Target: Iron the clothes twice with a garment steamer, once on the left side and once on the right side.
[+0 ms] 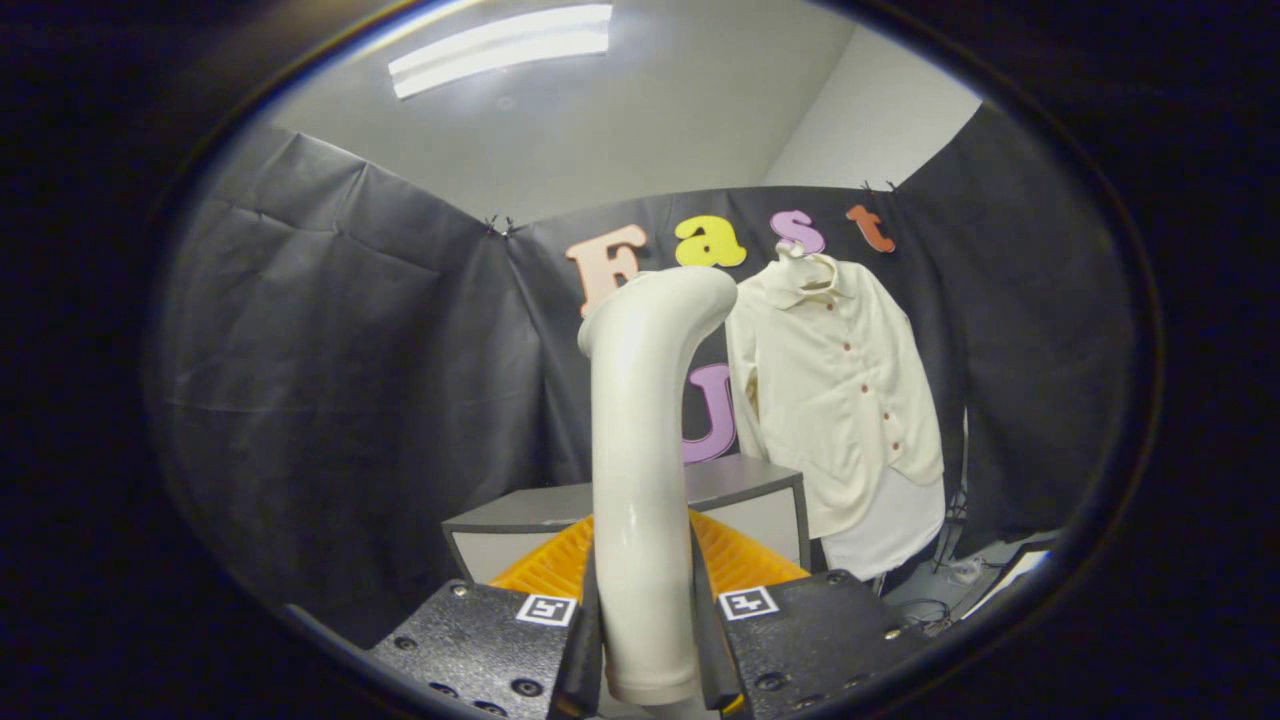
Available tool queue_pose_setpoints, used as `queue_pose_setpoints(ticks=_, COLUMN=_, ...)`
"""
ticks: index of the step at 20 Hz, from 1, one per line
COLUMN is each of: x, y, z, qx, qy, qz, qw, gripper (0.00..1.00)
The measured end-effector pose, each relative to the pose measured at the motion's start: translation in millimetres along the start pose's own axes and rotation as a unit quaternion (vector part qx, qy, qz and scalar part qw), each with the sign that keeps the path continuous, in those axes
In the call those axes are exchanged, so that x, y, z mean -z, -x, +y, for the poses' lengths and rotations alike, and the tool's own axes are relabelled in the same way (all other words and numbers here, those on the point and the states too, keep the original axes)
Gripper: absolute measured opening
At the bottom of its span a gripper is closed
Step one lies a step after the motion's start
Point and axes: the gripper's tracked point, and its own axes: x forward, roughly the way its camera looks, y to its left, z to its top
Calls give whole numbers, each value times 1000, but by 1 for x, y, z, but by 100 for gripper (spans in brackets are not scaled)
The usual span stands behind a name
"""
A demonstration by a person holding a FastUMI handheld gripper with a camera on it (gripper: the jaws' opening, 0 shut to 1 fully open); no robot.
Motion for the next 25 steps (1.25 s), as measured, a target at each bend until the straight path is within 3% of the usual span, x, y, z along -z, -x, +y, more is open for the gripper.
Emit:
queue_pose_setpoints(ticks=11, x=-10, y=41, z=55, qx=-38, qy=44, qz=-12, qw=998, gripper=37)
queue_pose_setpoints(ticks=25, x=-5, y=56, z=42, qx=-24, qy=61, qz=-15, qw=998, gripper=38)
